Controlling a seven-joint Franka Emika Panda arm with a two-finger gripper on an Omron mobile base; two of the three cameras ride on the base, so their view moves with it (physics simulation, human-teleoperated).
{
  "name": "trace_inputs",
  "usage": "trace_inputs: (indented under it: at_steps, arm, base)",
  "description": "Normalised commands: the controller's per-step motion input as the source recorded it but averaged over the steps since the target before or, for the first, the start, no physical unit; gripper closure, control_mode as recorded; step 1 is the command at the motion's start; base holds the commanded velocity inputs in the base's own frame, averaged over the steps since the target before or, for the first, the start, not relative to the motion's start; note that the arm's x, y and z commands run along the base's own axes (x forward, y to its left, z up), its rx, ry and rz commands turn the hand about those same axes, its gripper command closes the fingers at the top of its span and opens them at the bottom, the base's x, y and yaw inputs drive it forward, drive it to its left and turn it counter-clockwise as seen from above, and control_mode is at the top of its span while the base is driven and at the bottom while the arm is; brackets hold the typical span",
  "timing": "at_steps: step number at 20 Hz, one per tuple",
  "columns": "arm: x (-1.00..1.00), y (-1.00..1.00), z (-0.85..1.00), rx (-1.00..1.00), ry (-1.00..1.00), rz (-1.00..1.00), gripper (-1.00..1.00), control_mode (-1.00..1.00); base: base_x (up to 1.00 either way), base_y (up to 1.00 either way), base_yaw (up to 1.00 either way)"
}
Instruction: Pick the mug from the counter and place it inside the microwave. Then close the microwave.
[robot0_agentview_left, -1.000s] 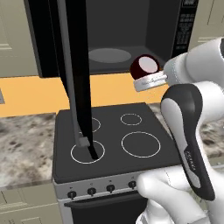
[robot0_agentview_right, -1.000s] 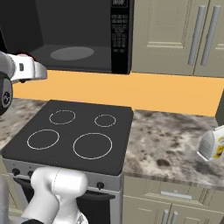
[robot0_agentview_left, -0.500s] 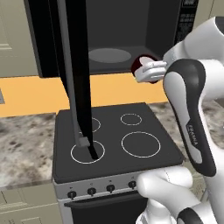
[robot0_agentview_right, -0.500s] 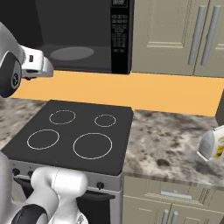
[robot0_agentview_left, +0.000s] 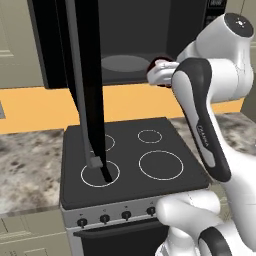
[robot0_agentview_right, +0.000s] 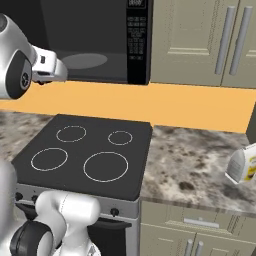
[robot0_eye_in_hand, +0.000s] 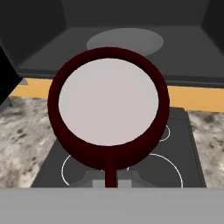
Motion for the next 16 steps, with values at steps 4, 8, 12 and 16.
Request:
trace_inputs:
  at_steps: [4,8,12,16]
  arm:
    - [0.47,0.00,0.00,0.00,0.00,-0.04,1.00,-1.00]
    - [0.53,0.00,0.06,0.00,0.01,-0.04,1.00,-1.00]
    - [0.49,0.02,0.01,0.00,0.04,-0.04,1.00,-1.00]
    - [0.41,0.03,0.00,0.00,0.03,-0.03,1.00,-1.00]
  base:
    - [0.00,0.00,0.00]
    - [0.00,0.00,0.00]
    - [0.00,0.00,0.00]
    - [0.00,0.00,0.00]
